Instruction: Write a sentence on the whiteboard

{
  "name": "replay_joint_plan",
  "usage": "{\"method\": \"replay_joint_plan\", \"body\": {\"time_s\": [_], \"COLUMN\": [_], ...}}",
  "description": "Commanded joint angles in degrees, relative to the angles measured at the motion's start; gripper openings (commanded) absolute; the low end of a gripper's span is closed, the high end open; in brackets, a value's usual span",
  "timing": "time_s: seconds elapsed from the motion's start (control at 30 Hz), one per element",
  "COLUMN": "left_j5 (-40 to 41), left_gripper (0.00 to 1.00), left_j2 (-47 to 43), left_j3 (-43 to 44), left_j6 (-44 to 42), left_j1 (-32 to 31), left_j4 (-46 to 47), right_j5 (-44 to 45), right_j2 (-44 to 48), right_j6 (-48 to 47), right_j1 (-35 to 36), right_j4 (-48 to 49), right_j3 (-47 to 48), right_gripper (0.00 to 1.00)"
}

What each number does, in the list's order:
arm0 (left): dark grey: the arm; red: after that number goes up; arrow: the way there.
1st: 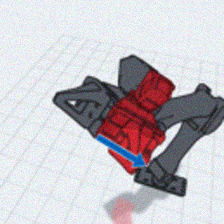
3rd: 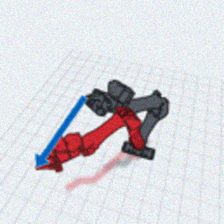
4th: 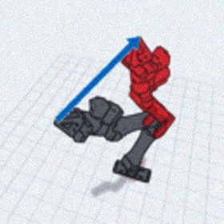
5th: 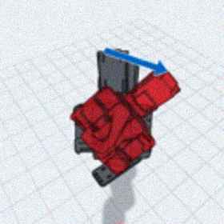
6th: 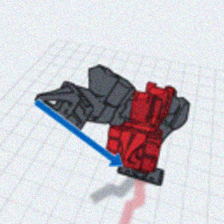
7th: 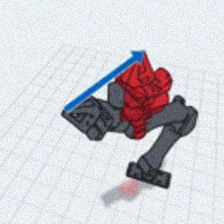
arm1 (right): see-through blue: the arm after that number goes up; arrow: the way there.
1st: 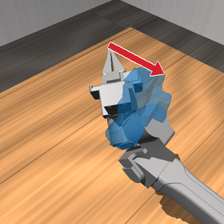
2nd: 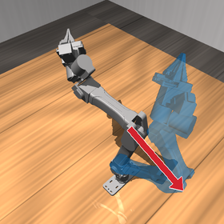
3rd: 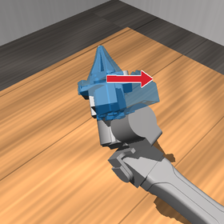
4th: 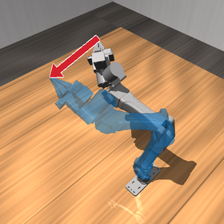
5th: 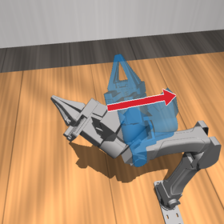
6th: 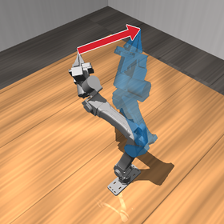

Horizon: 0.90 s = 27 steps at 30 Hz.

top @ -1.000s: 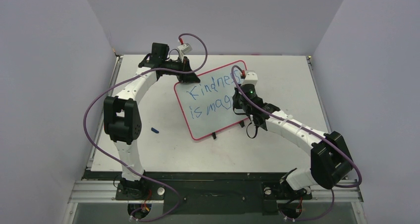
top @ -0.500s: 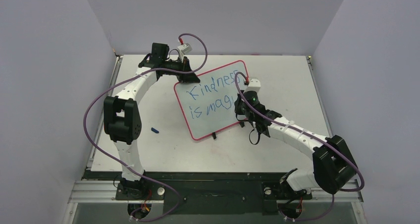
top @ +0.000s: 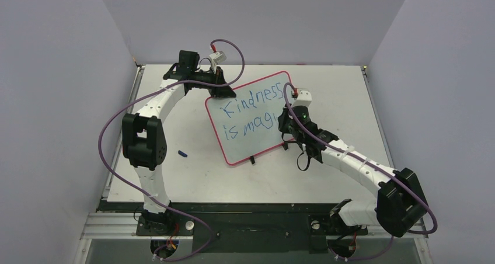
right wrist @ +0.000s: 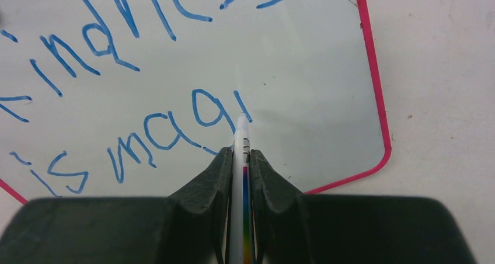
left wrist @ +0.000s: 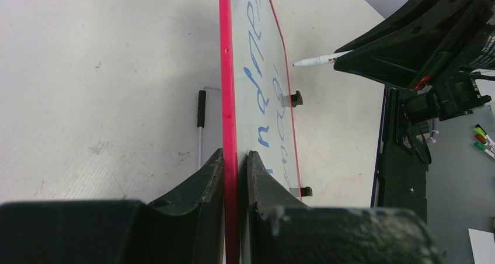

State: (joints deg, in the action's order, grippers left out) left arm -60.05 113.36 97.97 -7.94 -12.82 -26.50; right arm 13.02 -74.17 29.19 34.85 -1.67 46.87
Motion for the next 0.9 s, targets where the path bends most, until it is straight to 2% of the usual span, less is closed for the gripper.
{"method": "replay_joint_plan", "body": {"time_s": [0.0, 0.4, 0.87], "left_j5": [0.16, 0.03, -0.24], "left_gripper": [0.00, 0.00, 0.00], "left_j2": [-0.67, -0.77, -0.97], "left_j3": [0.29, 0.19, 0.04], "left_j6": [-4.89, -5.05, -5.06], "left_j1": [-1.09, -1.00, -0.84], "left_j4": [1.44, 1.27, 1.36], "right_j5": [0.42, -0.63, 0.21], "right_j2": [0.85, -6.60, -7.55], "right_j6": [-0.34, -0.71, -0.75], "right_j1": [-0.31, -0.45, -1.41], "right_j4": [-0.14, 0.56, 1.14], "right_j3": [4.82, 11.82, 7.71], "right_gripper": [0.00, 0.00, 0.00]}}
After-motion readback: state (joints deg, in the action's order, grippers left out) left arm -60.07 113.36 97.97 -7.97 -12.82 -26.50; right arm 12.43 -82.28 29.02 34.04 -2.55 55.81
